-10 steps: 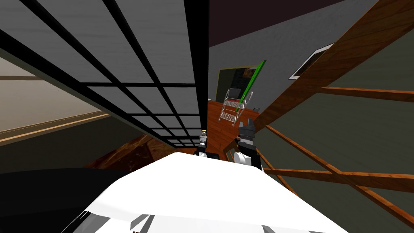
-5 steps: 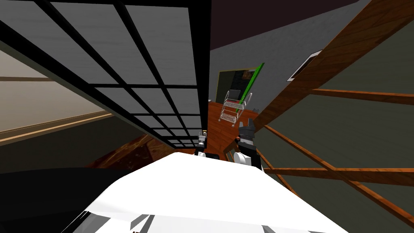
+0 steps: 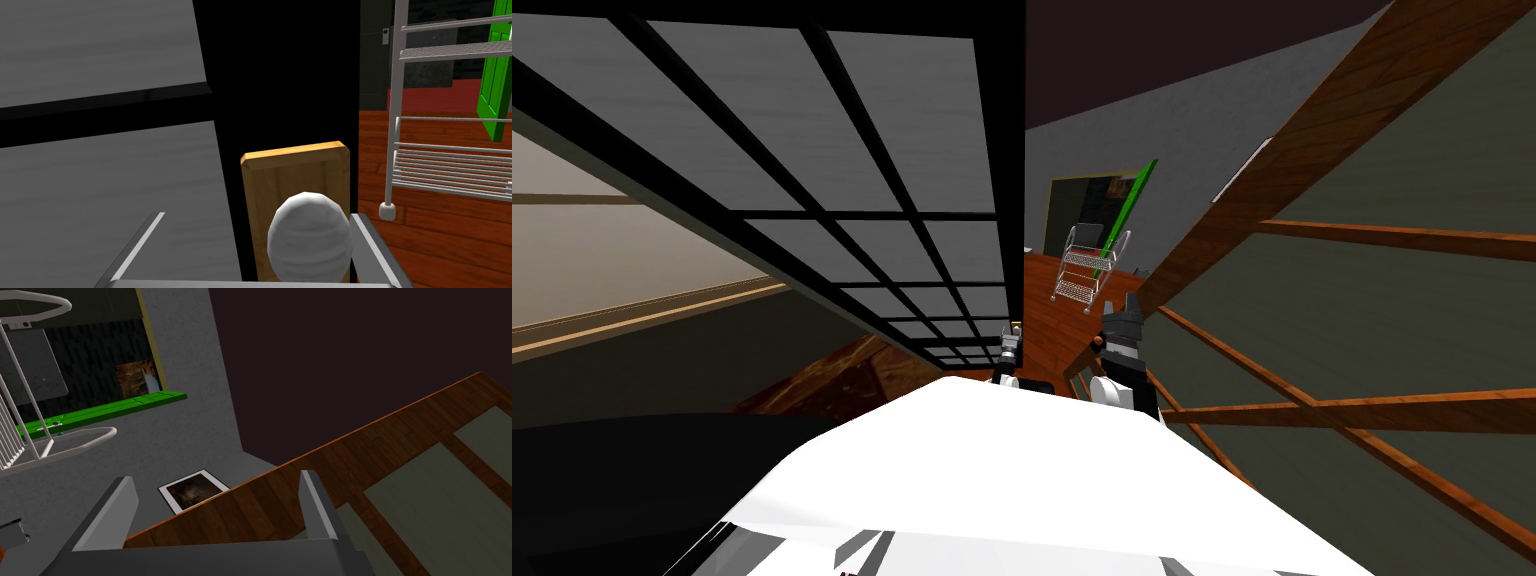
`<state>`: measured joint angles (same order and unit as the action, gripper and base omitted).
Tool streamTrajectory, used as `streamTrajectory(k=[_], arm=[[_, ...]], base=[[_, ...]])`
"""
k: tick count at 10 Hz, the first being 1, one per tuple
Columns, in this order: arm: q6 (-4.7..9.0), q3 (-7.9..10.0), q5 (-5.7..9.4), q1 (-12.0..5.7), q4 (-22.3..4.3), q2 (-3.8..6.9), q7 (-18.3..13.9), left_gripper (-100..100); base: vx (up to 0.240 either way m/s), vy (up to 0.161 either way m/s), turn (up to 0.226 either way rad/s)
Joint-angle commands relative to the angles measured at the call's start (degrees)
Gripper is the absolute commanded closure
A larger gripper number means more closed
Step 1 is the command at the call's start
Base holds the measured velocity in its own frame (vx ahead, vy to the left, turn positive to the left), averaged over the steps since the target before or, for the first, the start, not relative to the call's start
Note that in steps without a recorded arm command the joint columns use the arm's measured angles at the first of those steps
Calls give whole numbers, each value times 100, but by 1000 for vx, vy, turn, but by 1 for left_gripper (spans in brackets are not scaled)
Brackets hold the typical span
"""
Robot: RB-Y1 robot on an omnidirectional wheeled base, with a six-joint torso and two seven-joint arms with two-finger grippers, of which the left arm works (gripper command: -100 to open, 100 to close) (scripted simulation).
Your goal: Push the door open
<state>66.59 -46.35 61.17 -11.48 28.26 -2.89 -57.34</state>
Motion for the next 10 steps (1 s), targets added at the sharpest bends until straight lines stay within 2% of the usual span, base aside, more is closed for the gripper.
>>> streamTrajectory(k=[1, 2, 3, 4, 5, 9, 10], arm=[[-40, 140, 87, 248, 286, 254, 252, 100], [-40, 140, 87, 248, 298, 254, 252, 100], [-40, 140, 87, 248, 546, 254, 252, 100], [-40, 140, 87, 248, 546, 254, 252, 100], [-138, 20, 159, 245, 618, 270, 303, 100], [-138, 20, 159, 245, 618, 270, 303, 100], [-138, 20, 159, 245, 391, 270, 303, 100]], base=[[0, 0, 0], [0, 14, 12], [-7, 18, -13], [-11, 7, 15], [21, 50, -76], [15, 10, -16], [4, -12, -37]])
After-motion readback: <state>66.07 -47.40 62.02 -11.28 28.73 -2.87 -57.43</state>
